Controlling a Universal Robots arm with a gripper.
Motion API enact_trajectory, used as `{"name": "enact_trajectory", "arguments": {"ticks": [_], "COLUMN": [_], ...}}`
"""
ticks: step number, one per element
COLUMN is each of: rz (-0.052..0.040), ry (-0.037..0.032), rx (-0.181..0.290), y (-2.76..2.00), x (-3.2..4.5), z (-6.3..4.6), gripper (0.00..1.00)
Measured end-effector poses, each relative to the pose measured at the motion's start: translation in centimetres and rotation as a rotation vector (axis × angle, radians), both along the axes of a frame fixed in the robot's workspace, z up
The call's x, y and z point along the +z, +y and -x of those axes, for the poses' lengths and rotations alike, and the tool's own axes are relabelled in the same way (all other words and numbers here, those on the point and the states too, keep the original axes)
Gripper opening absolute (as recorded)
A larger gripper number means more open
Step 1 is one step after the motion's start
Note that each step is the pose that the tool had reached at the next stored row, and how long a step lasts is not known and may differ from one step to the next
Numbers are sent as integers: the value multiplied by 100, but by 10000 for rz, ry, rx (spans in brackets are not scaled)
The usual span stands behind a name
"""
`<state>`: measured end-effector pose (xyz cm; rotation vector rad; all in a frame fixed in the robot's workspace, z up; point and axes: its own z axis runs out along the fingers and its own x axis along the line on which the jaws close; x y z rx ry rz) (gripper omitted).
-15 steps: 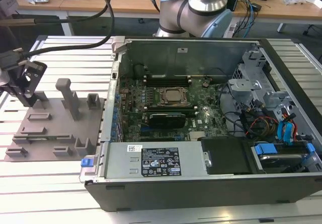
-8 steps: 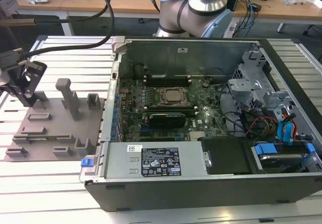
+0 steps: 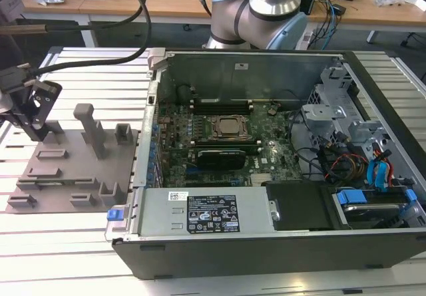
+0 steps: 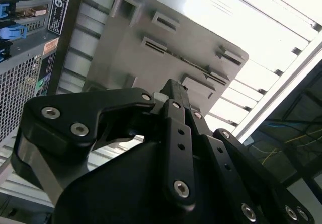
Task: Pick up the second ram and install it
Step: 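Pick up the second ram and move it above second insertion slot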
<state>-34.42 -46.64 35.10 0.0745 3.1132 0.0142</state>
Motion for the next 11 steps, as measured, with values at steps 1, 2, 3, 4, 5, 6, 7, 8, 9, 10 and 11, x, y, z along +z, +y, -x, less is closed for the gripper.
{"name": "enact_trajectory", "arguments": {"ticks": [1, 2, 3, 4, 5, 6, 7, 8, 9, 10, 11], "rz": [0, 0, 0, 0, 0, 0, 0, 0, 0, 0, 0], "ry": [0, 0, 0, 0, 0, 0, 0, 0, 0, 0, 0], "rx": [87, 278, 515, 722, 1153, 1611, 2021, 2671, 3020, 3272, 3406], "y": [0, 0, 1, 1, 0, 0, 0, 0, 0, 0, 0], "x": [0, 0, 0, 0, 0, 0, 0, 0, 0, 0, 0], "z": [0, 1, 1, 1, 0, 0, 0, 0, 0, 0, 0], "gripper": [11, 11, 11, 11, 11, 11, 11, 11, 11, 11, 11]}}
